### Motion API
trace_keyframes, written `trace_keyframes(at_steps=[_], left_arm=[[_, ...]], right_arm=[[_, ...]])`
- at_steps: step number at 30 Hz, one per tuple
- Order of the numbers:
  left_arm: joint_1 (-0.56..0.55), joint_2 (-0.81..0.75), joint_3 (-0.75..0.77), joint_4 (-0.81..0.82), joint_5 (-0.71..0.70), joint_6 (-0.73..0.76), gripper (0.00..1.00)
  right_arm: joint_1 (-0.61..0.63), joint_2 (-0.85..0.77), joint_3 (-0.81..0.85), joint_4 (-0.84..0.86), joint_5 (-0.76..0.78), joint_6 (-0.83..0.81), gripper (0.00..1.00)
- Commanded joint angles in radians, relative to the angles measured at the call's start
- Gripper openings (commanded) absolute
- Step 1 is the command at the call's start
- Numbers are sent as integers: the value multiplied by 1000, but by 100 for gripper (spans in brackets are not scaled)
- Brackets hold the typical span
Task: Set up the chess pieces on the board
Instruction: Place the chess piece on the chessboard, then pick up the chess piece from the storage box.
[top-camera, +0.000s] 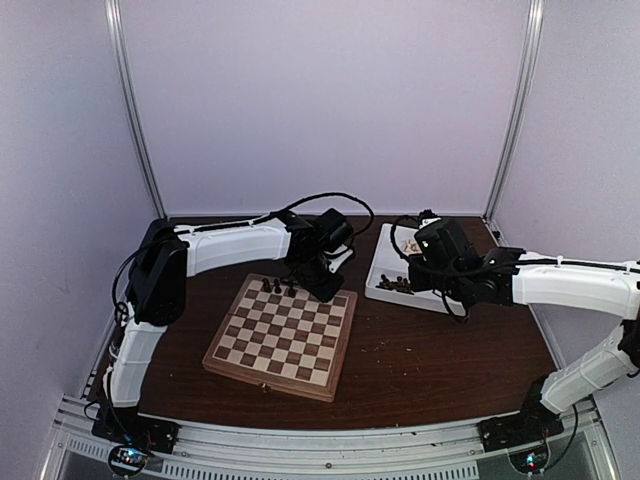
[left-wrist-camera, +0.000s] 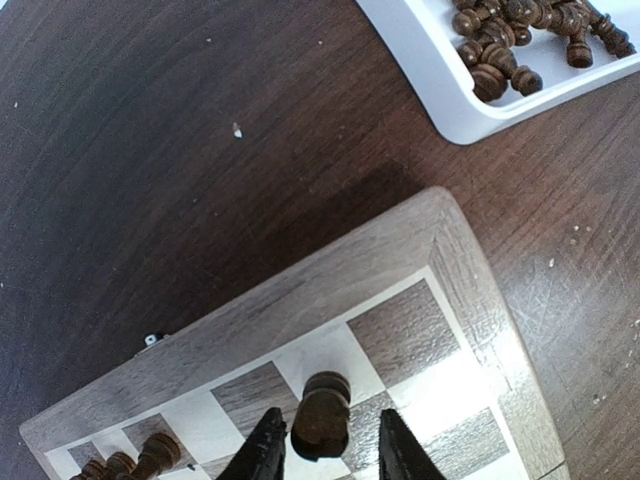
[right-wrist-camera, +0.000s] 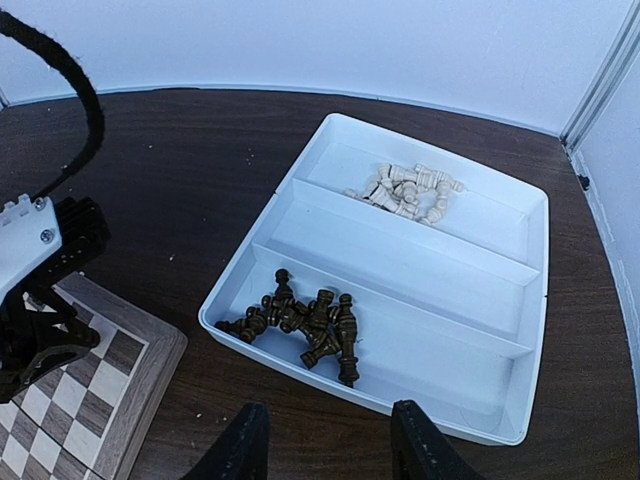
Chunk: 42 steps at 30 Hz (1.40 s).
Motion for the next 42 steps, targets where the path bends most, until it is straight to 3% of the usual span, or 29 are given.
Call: trace_keyframes(at_steps=[1, 12, 25, 33, 42], left_arm=[[4, 4, 26, 8, 13, 13, 34], [4, -136, -11, 3, -19, 22, 37], [2, -412, -226, 118, -1, 16, 36], [2, -475, -306, 155, 11, -1, 36], [0, -507, -349, 171, 29, -26, 36]], right_arm=[[-9, -4, -7, 5, 0, 14, 44], [-83, 68, 54, -56, -98, 31, 46], [-247, 264, 228, -191, -334, 7, 39], [-298, 379, 288, -170, -486, 0, 34], [-312, 494, 373, -163, -519, 65, 33]])
